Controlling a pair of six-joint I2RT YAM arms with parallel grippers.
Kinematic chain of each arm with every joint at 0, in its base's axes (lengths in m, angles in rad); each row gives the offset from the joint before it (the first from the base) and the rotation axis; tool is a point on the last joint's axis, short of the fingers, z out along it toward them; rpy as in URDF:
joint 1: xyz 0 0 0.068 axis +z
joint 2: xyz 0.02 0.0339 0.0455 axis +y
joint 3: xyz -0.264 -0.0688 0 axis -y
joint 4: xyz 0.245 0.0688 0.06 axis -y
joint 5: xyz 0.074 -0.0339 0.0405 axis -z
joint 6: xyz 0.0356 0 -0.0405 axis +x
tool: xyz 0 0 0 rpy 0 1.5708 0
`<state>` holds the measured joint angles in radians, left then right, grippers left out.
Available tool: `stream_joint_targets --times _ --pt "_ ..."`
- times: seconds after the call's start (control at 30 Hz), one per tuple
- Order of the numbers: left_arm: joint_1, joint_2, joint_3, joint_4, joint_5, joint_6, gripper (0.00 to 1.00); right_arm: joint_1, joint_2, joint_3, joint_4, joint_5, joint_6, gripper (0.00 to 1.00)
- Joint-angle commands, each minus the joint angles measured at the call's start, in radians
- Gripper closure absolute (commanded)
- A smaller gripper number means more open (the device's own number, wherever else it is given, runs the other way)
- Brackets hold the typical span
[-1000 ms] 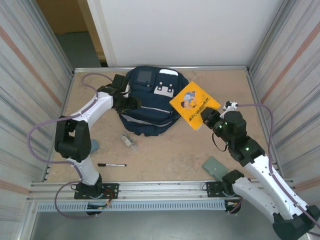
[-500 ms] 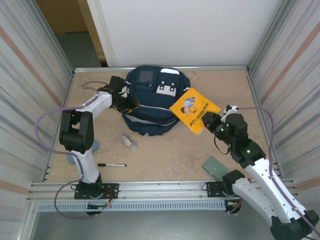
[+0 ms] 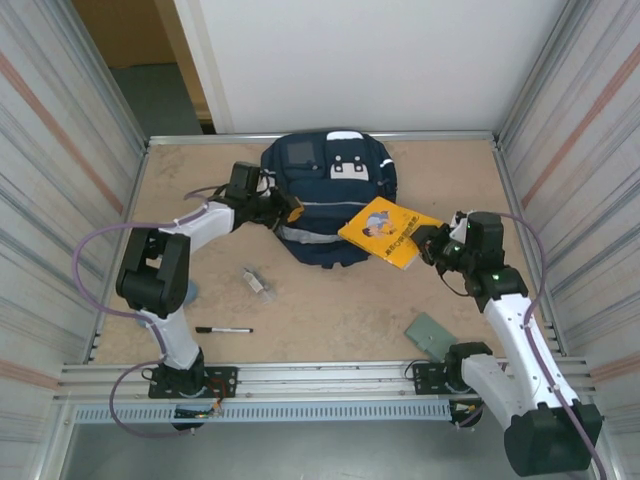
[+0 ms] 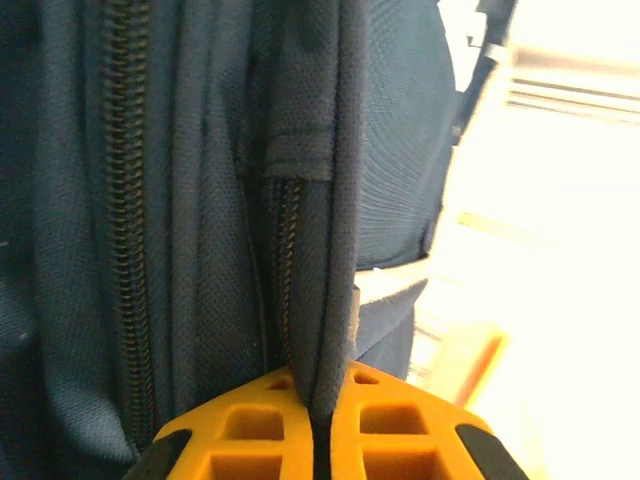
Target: Pack the student bag
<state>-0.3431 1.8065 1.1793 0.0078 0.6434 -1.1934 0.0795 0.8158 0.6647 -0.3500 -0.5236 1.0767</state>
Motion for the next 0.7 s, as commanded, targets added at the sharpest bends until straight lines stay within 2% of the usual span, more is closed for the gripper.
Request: stream_joint_targets --times 0.0,0.13,0.23,0.33,0.43,0.57,0.67 --pt "-0.02 -0.018 0.068 0.24 0.045 -0.188 1.0 -0.04 -0.102 0.023 -0.042 -0.054 -0.061 1.0" --pt "-0.025 -0.042 0.105 0.238 -0.034 -0.161 1.0 -0.131 -0.127 0.004 -0.09 -0.129 -0.071 1.0" --pt "-0.038 -0.058 0.114 0.255 -0.082 -0.178 1.0 -0.144 -0.125 -0.022 -0.094 -0.164 -0.057 1.0" --pt "-0.049 -0.034 0.148 0.325 -0.078 -0.219 1.0 -0.146 -0.177 -0.079 -0.036 -0.121 0.034 1.0" --pt "-0.05 -0.014 0.208 0.307 -0.079 -0.202 1.0 -0.146 -0.23 -0.091 -0.013 -0.077 0.079 1.0" --pt "-0.062 -0.029 0.195 0.342 -0.15 -0.191 1.0 -0.152 -0.284 -0.024 -0.147 0.034 0.051 1.0" --pt "-0.077 -0.034 0.198 0.357 -0.16 -0.167 1.0 -0.147 -0.256 0.02 -0.187 0.018 0.01 1.0"
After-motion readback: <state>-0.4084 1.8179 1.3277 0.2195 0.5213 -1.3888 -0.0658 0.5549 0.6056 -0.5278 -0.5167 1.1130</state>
